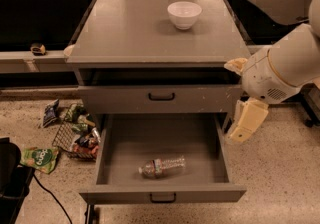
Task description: Pick water bottle from middle drawer and place on counter
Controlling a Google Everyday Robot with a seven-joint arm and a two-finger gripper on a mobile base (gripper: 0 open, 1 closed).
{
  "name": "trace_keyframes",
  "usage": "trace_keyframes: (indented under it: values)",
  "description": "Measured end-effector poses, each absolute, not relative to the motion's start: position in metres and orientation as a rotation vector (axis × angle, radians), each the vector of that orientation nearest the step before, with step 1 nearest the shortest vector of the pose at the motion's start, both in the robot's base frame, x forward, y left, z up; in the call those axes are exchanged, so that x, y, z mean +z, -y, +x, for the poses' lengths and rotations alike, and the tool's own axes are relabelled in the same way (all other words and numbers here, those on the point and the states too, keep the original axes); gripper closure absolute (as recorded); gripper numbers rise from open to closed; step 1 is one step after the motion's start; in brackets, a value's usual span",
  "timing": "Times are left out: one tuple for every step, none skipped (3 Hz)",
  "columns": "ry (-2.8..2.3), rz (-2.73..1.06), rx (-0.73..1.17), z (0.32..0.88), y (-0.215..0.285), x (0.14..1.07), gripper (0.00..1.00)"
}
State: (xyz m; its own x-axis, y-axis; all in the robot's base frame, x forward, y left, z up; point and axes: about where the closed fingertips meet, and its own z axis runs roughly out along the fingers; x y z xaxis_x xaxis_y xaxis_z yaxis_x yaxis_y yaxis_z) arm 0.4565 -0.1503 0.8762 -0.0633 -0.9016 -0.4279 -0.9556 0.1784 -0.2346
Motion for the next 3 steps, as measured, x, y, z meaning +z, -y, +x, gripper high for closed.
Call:
trace_keyframes:
  values:
    - [-1.984, -1.742, 0.149, 0.456, 0.15, 0.876, 0.0]
    - [-1.998, -1.757, 0.164, 0.464, 0.15, 0.847, 0.0]
    - [-1.95, -1.806, 0.19, 0.467, 0.144, 0.79, 0.0]
